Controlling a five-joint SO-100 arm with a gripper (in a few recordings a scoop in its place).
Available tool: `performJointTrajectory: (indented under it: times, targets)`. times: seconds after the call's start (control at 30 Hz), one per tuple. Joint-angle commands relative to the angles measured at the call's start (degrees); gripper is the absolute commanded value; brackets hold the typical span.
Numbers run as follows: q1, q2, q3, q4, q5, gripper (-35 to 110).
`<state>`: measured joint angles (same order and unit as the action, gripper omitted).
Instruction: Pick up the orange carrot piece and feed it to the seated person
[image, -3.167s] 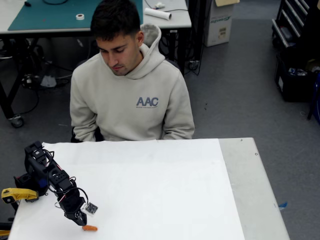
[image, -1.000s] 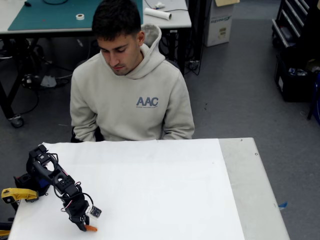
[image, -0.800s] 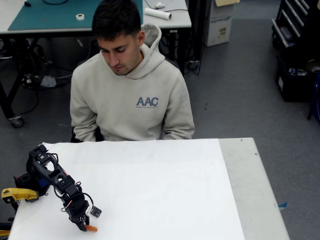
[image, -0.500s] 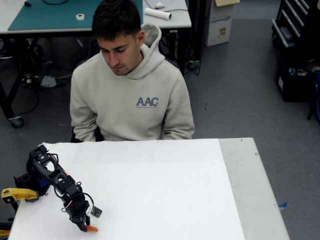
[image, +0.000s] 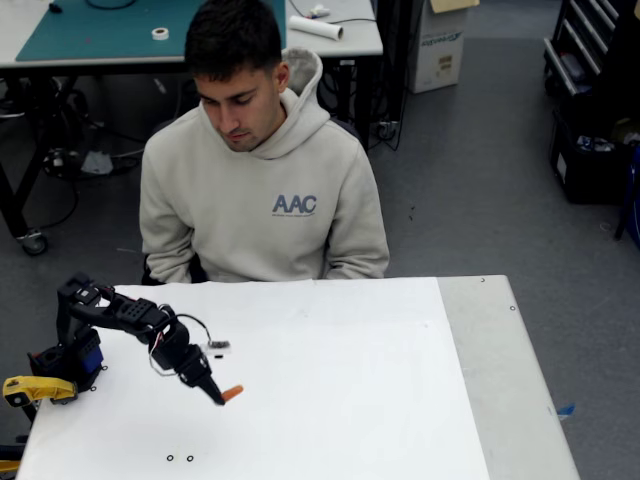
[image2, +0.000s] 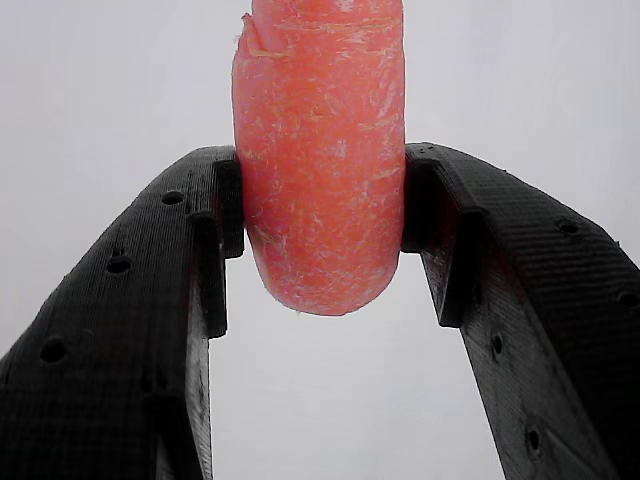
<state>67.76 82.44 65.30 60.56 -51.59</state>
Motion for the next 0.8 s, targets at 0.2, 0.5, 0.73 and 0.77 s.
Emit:
performJointTrajectory:
  times: [0.2,0.5,0.73,0.77]
  targets:
    - [-12.9,6.9,-20.6,-0.2,-19.1,-2]
    - [-27.1,0.7,-37.8,-0.2,-29.1,-2]
    - [-35.7,-12.0,-57.3,-0.3,-30.9,-2]
    - [-36.7,-14.3,-60.6,-0.3,-30.8,-2]
